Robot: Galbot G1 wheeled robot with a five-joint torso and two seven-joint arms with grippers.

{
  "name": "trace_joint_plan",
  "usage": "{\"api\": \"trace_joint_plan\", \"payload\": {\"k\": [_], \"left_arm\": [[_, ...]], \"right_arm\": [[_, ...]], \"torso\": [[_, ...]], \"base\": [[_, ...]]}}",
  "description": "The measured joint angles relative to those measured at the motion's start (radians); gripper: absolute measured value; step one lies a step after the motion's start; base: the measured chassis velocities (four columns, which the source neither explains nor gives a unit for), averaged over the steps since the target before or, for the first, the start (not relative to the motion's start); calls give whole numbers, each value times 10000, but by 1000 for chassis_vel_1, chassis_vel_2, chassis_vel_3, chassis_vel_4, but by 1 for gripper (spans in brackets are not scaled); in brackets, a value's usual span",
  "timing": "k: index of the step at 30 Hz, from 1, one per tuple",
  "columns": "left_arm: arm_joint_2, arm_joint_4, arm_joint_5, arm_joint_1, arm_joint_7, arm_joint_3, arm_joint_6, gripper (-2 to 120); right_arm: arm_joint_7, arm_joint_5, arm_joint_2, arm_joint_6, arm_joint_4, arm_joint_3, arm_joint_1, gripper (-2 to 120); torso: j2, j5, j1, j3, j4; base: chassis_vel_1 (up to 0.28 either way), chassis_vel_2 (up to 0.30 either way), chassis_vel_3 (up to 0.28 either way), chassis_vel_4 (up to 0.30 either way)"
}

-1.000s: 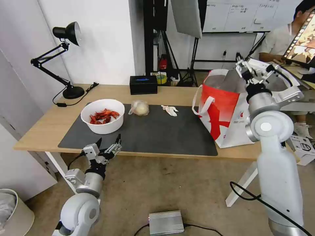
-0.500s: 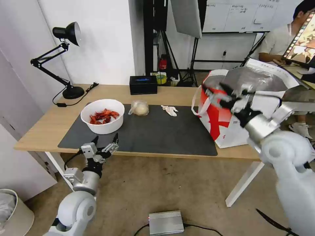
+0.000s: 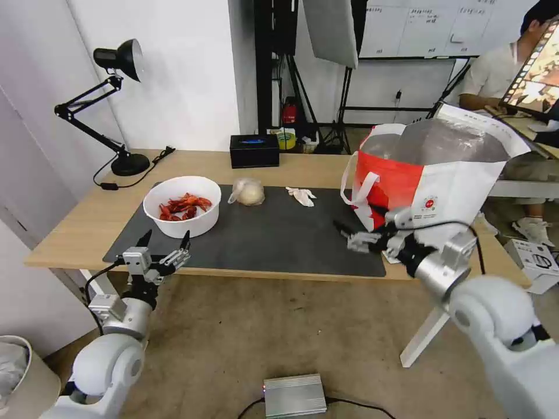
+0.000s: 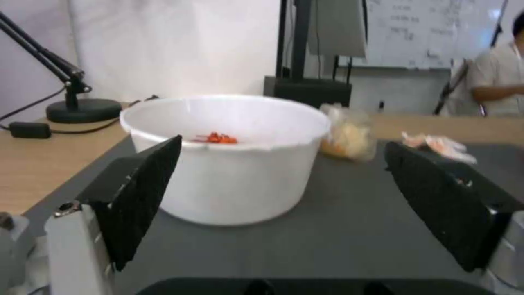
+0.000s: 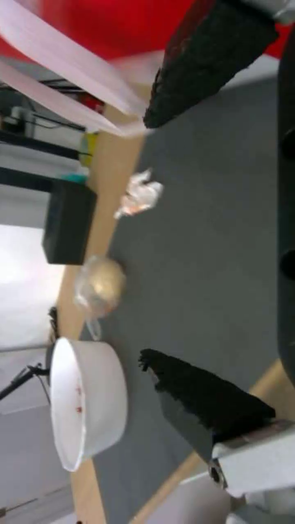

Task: Pick up the trash from the table and place it into the takeout bag.

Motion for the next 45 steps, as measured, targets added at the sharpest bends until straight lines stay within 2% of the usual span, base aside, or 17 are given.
{"api": "trace_joint_plan", "payload": {"k": [6, 16, 27, 45], "left_arm": [[90, 223, -19, 150, 434, -265, -122, 100], [207, 332, -160, 285, 772, -517, -220, 100], [254, 306, -215, 426, 1140, -716, -144, 100], [78, 386, 47, 357, 1211, -510, -176, 100]], "right_arm": [[350, -467, 322, 928, -33, -134, -844, 100], [869, -802, 887, 1414, -182, -560, -1322, 100], [1094, -855, 1213, 1458, -329, -809, -1403, 100], [1227, -827, 1179, 1384, -231, -924, -1425, 100]], "torso": [[0, 0, 0, 0, -1], [0, 0, 0, 0, -1], [0, 1, 0, 1, -1], [0, 1, 1, 1, -1]], "base": [[0, 0, 0, 0], [0, 0, 0, 0], [0, 0, 0, 0], [0, 0, 0, 0]]}}
